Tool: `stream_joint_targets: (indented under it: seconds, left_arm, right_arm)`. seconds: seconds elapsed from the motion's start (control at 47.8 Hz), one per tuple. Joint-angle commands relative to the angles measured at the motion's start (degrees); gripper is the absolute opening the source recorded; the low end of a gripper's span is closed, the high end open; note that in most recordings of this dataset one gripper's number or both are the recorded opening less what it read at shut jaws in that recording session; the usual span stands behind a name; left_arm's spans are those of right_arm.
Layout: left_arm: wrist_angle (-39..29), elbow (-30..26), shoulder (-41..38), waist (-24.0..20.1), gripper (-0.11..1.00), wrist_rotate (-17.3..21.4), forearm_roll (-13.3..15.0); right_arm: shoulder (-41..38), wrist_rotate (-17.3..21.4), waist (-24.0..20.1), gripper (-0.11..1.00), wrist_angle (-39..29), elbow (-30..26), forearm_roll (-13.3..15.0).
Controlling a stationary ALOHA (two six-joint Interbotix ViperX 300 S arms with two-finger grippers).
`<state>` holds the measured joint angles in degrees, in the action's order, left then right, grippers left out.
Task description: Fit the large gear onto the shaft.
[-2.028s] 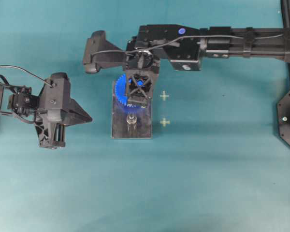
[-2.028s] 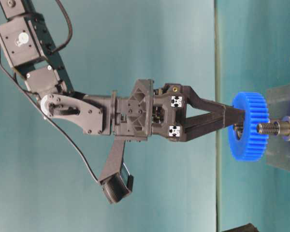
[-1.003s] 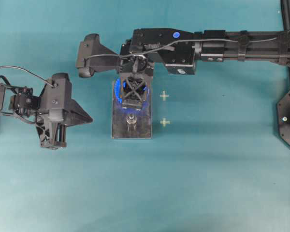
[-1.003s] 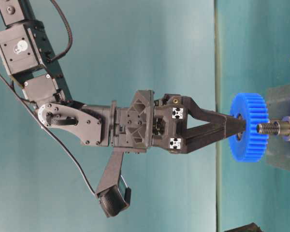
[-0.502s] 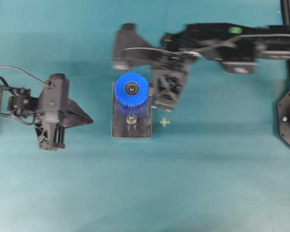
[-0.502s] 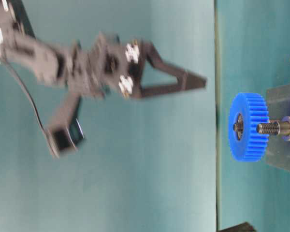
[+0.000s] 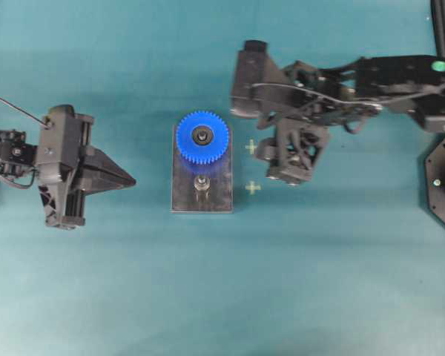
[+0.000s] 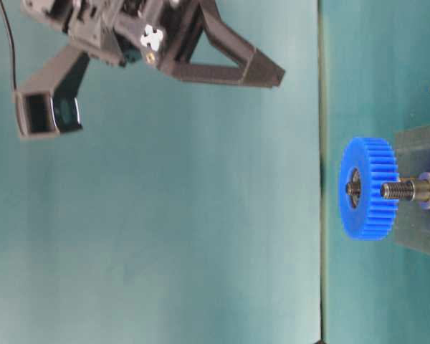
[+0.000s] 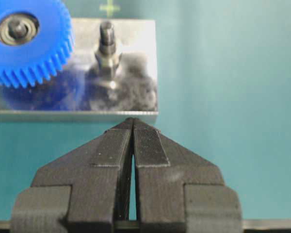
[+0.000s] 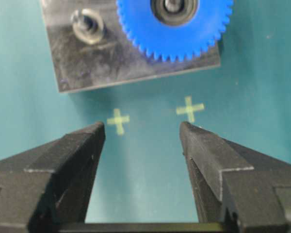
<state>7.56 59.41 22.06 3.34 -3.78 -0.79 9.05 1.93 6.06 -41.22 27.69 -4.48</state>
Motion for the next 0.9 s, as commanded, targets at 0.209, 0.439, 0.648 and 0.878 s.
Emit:
stream_joint_targets:
  seconds: [0.209,0.439,0.648,0.878]
  left_arm:
    - [3.87,-0.53,-2.64,0.09,0.0,-0.26,-0.18]
    - [6.33,-0.7,-3.69,0.09,0.0,-0.26,-0.18]
    - [6.24,0.97,-3.25,0.09,0.0,-0.35,-0.18]
    - [6.24,1.41,-3.25,0.09,0.0,-0.09,-0.18]
  right_arm:
    - [1.76,0.09,-1.14,0.67,6.5,0.79,-0.09]
    - [1.85,-0.09,-2.64,0.67,9.58,3.52,-0.09]
    - [2.2,-0.18,-3.78,0.67,12.83,5.19,-0.09]
    - [2.9,-0.26,-4.39,0.67,18.11,6.59,0.09]
